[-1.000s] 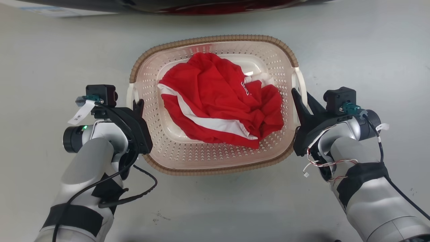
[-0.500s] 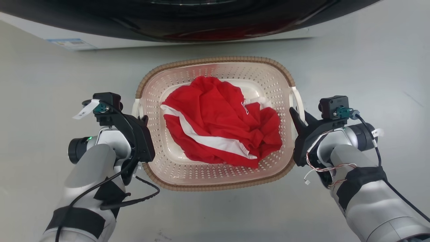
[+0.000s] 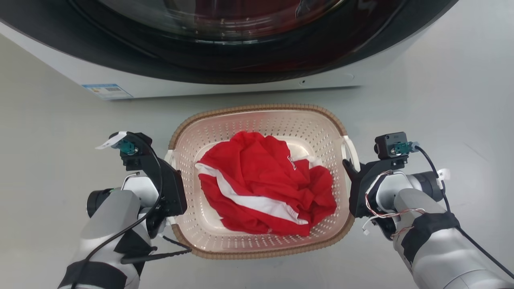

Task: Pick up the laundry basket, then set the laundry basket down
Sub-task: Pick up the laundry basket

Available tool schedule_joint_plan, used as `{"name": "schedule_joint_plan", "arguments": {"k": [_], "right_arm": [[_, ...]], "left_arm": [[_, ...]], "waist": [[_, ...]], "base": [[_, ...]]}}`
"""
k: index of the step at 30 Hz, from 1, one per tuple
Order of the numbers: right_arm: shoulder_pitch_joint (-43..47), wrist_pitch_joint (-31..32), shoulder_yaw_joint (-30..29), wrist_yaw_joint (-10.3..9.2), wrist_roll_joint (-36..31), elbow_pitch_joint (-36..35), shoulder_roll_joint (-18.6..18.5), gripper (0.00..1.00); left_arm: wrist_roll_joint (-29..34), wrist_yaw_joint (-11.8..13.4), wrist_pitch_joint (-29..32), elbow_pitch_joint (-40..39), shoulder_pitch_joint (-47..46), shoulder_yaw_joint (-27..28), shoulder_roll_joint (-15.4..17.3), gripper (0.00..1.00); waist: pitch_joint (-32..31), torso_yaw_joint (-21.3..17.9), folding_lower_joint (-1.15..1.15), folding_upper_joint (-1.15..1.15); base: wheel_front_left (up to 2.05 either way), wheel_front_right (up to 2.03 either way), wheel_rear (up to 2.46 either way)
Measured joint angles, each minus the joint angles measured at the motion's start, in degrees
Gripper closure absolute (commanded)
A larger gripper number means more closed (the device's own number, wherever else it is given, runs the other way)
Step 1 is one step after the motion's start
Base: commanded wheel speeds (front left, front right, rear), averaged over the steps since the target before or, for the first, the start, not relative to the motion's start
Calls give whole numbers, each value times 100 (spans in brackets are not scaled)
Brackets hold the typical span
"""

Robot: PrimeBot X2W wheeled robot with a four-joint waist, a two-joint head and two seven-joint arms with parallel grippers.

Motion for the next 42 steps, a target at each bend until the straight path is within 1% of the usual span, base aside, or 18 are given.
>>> {"name": "schedule_joint_plan", "arguments": {"k": [11,16,21,29,42], "right_arm": [[303,666,332,18,535,-136,19,100],[372,912,449,18,755,-199,19,100],[392,1148,537,18,1013,-236,22,100],[525,1466,624,18,1374,-250,23,100],[620,1834,680,19,1853,-225,33,100]], "left_arm": [[-335,0,566,49,261,-75,112,100],[-405,0,747,55,319,-82,159,100],[-603,0,896,67,445,-84,200,100],[-722,0,1194,92,528,-102,236,100],[-948,0,1515,189,658,-118,259,100]], "waist": [[-679,-19,0,0],[-986,-37,0,0],[-1284,-62,0,0],[-1727,-100,0,0],[-2271,-89,0,0]], "base": [[0,0,0],[0,0,0],[0,0,0],[0,0,0],[0,0,0]]}}
